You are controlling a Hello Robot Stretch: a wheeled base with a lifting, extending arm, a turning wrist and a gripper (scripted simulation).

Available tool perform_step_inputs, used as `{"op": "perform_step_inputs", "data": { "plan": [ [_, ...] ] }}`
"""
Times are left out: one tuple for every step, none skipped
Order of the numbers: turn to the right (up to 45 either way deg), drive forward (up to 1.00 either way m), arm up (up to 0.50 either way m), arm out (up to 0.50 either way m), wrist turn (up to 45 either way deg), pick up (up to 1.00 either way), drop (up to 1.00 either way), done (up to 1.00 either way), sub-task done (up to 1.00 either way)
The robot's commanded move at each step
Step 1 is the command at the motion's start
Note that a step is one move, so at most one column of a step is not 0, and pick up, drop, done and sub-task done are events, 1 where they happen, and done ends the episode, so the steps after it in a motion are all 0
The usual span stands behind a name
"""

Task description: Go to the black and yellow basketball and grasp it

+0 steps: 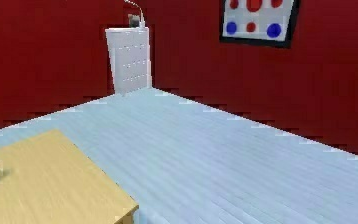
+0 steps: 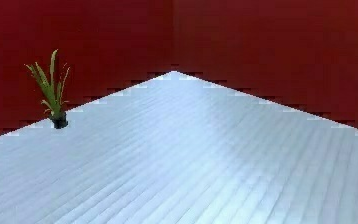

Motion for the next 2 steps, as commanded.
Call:
{"op": "perform_step_inputs", "data": {
  "plan": [
    [12.0,0.0,0.0,0.0,0.0,0.0,0.0,0.0,0.0],
    [0.0,0.35,0.0,0.0,0.0,0.0,0.0,0.0,0.0]
  ]
}}
